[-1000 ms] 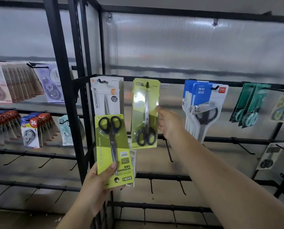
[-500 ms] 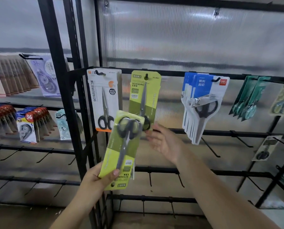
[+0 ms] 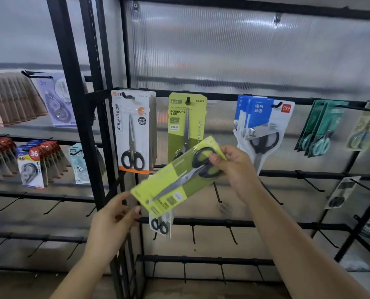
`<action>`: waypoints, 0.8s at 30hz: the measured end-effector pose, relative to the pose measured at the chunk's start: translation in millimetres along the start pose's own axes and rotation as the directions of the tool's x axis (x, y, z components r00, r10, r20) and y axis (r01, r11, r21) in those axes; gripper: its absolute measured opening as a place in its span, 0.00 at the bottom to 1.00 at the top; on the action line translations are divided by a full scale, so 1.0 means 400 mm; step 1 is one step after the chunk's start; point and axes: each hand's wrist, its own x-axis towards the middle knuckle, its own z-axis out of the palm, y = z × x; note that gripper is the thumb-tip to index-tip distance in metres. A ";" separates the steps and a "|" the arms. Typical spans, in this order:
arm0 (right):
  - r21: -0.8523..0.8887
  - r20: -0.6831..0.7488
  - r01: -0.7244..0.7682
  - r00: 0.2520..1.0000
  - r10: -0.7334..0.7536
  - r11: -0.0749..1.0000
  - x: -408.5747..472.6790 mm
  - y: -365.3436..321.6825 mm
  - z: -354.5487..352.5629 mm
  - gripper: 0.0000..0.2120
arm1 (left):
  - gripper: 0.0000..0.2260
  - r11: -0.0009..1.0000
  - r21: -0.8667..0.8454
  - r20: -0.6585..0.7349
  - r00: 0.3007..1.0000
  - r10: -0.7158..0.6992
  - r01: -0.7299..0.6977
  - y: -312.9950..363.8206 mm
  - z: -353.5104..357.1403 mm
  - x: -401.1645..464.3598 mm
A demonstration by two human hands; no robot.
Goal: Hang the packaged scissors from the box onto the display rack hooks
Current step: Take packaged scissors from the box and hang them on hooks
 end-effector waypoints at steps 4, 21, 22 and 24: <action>0.353 -0.211 0.022 0.976 0.057 0.935 -0.003 -0.005 0.013 0.06 | 0.11 0.993 0.099 -0.030 0.997 0.065 -0.061 0.002 -0.008 0.015; 0.859 -0.060 -0.160 0.912 0.405 0.486 -0.059 0.030 0.119 0.14 | 0.07 0.897 0.404 0.077 0.984 0.161 -0.178 0.038 0.007 0.034; 0.863 -0.056 -0.160 0.912 0.406 0.480 -0.059 0.029 0.119 0.14 | 0.07 0.897 0.406 0.081 0.985 0.155 -0.174 0.037 0.006 0.033; 0.865 -0.055 -0.157 0.914 0.401 0.477 -0.058 0.031 0.117 0.14 | 0.07 0.893 0.417 0.088 0.985 0.147 -0.171 0.035 0.004 0.030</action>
